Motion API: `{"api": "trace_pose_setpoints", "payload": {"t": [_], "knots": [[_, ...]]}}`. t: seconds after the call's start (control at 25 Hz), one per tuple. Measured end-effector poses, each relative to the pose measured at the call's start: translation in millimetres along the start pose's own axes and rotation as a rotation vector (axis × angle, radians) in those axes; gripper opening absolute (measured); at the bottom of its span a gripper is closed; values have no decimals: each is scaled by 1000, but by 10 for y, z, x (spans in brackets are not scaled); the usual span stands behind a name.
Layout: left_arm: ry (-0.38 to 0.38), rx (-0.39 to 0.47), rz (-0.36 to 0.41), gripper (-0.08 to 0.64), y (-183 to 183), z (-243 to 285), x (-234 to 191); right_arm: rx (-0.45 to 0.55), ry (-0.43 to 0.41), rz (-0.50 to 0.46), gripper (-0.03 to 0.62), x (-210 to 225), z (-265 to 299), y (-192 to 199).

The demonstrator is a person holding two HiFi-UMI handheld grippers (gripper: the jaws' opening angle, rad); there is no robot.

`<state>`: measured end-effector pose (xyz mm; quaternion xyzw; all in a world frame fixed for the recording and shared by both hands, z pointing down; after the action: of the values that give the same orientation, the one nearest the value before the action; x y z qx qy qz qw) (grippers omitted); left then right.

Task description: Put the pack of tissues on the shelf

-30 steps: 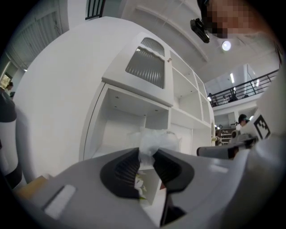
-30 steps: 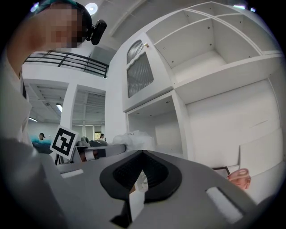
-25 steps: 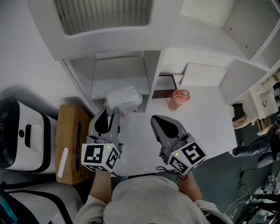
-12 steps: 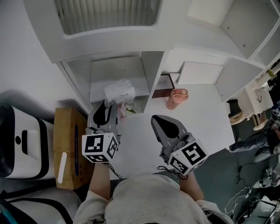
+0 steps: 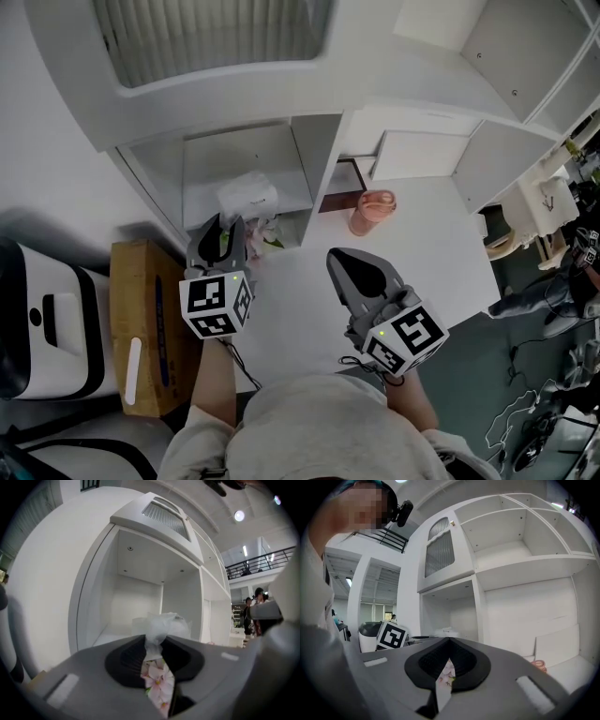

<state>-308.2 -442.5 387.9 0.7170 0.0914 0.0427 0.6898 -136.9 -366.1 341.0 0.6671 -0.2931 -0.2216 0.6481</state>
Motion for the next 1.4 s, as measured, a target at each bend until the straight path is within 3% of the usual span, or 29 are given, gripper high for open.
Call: {"api": "trace_pose_setpoints", "payload": {"t": [0.24, 0.6, 0.92, 1.4], "knots": [[5, -21, 39, 106, 54, 58, 38, -2, 16, -1, 0, 52, -37, 5], [-8, -68, 48, 216, 128, 140, 32, -8, 8, -3, 0, 50, -56, 5], [-4, -74, 41, 216, 78, 28, 107, 2, -18, -1, 0, 30, -100, -34], [-32, -84, 92, 175, 53, -136, 214, 16, -85, 20, 0, -65, -201, -49]]}}
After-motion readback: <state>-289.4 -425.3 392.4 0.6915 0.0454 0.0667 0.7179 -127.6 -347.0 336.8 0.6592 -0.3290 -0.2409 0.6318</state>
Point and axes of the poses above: the fingertips, and each gripper's own axes: z forward along the fingers, x to its right, y out of its underside, the point moved 1 cm from there along -z, backward along the fingers, and after that the axes turned 10 degrees about x, right-handed, at the moved point
